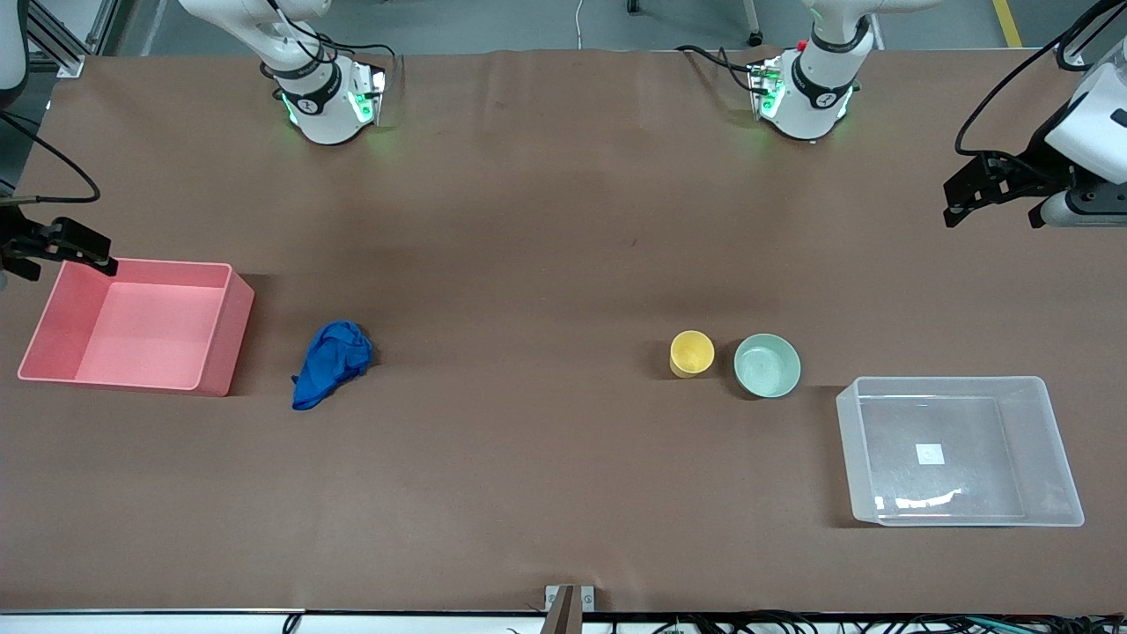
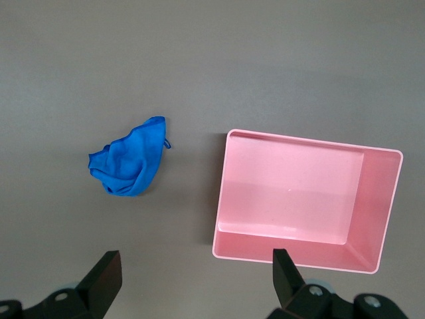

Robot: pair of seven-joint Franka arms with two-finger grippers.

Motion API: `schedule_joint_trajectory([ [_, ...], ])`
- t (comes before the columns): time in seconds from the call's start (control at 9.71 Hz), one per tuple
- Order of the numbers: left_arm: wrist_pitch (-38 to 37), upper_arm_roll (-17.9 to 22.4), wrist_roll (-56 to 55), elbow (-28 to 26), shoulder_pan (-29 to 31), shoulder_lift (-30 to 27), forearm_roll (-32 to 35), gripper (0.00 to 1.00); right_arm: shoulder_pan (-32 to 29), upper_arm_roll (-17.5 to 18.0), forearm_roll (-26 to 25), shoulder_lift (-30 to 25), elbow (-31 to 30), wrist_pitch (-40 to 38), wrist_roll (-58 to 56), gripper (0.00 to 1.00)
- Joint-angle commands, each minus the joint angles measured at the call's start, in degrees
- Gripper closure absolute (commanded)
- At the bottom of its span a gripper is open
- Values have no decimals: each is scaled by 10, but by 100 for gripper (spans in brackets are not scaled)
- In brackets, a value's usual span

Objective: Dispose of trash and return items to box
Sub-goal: 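Reach the right gripper to the blue cloth while the left gripper reaches the bowl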

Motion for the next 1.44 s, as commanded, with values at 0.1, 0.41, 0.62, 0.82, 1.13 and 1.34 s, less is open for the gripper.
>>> schedule_joint_trajectory([
  [0.1,-14,-2,-3,4,2,13,2,0,-11,8,7,-4,-7,7,-5,0],
  [0.41,-14,-1,3,23,3,32,3,0,-11,8,7,-4,-7,10,-5,0],
  [0.62,-2,-2,-1,15,0,60,-7,0,-11,8,7,-3,-7,14,-5,0],
  [0.82,48,-6,-9,-30,-2,63,-7,0,-9,8,7,1,-7,22,-2,0],
  [1.13,124,-22,-92,-108,-7,66,-7,0,7,9,8,35,-7,76,3,0],
  [1.34,180,-29,-126,-150,-8,78,-7,0,36,9,7,77,-6,120,71,0],
])
